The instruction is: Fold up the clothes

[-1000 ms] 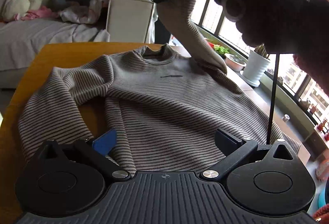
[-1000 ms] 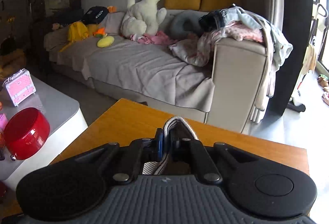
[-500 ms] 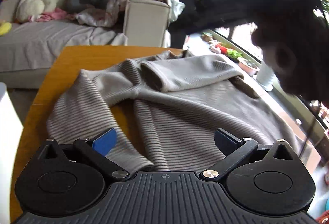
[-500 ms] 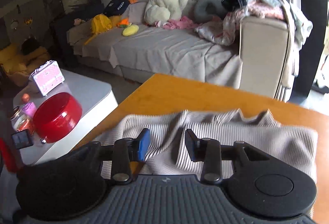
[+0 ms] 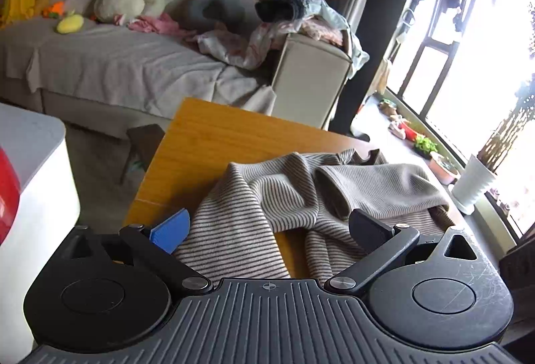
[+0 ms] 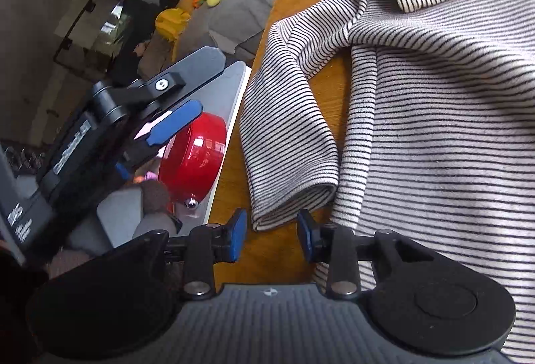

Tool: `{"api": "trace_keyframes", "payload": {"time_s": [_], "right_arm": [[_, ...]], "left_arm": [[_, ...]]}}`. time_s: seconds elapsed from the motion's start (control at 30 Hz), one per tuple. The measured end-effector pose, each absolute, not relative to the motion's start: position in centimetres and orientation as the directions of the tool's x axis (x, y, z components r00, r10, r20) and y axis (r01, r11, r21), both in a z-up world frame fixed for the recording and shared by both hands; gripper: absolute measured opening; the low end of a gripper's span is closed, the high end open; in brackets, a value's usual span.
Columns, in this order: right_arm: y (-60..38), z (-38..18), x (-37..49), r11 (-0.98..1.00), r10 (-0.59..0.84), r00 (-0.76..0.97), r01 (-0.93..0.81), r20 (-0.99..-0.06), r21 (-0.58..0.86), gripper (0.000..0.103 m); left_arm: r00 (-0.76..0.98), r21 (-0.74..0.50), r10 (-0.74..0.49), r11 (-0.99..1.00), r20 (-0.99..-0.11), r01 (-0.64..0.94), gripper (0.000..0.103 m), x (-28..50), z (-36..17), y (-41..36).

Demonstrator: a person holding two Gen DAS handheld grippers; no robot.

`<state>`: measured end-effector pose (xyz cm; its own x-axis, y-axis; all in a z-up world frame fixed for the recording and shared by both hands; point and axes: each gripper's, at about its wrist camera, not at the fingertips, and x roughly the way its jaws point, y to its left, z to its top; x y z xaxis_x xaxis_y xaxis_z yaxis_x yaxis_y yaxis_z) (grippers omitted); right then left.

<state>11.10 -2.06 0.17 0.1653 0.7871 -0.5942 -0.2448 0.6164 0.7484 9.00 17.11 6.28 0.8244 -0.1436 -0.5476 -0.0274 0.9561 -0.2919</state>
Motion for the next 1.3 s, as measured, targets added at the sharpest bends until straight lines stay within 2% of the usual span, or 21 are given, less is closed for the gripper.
{"api": "trace_keyframes", "payload": {"time_s": [0.1,0.2,0.3,0.43,0.63,0.9,1.03,1.17,1.23,1.3], "right_arm": [[-0.8,-0.4,11.9,0.630,0.776,0.206,-0.244,-0.596,0.737,0.029],[-0.1,1.3,12.7,0.682,0.730,0.304,-0.372,-0.612,0.630,0.007],[-1.4,4.6,13.9,0.732,0.678,0.437,-0.472,-0.591,0.490,0.004],[-4.0,9.1,15.7,0.789,0.608,0.600,-0.535,-0.520,0.304,0.003],[-10.3,10.9,18.3,0.853,0.523,0.695,-0.423,-0.494,0.307,0.003],[-10.2,7.1,15.7,0.859,0.503,0.639,-0.446,-0.581,0.253,0.003],[-10.3,8.9,17.1,0.874,0.473,0.699,-0.447,-0.537,0.189,0.002],[-11.2,12.7,19.8,0.900,0.419,0.802,-0.430,-0.426,0.077,0.000],[-12.8,14.0,21.5,0.912,0.400,0.824,-0.402,-0.401,0.083,0.000],[-14.8,14.1,23.6,0.899,0.435,0.787,-0.408,-0.438,0.159,0.000]], "left_arm": [[0.821,-0.282,-0.136,0.959,-0.554,-0.031,0.103,8.7,6.2,16.8],[0.828,-0.285,-0.127,0.958,-0.546,-0.041,0.103,8.4,6.4,16.9],[0.836,-0.303,-0.119,0.951,-0.536,-0.058,0.103,8.4,6.6,17.4],[0.841,-0.339,-0.117,0.937,-0.529,-0.083,0.103,8.6,6.8,18.3],[0.831,-0.333,-0.112,0.938,-0.544,-0.092,0.103,9.6,6.4,17.8],[0.798,-0.299,-0.119,0.951,-0.591,-0.080,0.103,10.2,5.1,16.7],[0.794,-0.309,-0.111,0.946,-0.598,-0.101,0.103,10.2,5.0,17.2],[0.788,-0.306,-0.138,0.950,-0.600,-0.067,0.103,11.0,4.9,16.1],[0.783,-0.298,-0.161,0.954,-0.601,-0.033,0.103,11.7,4.8,14.9],[0.774,-0.286,-0.182,0.958,-0.606,0.001,0.103,12.4,4.7,13.6]]}}
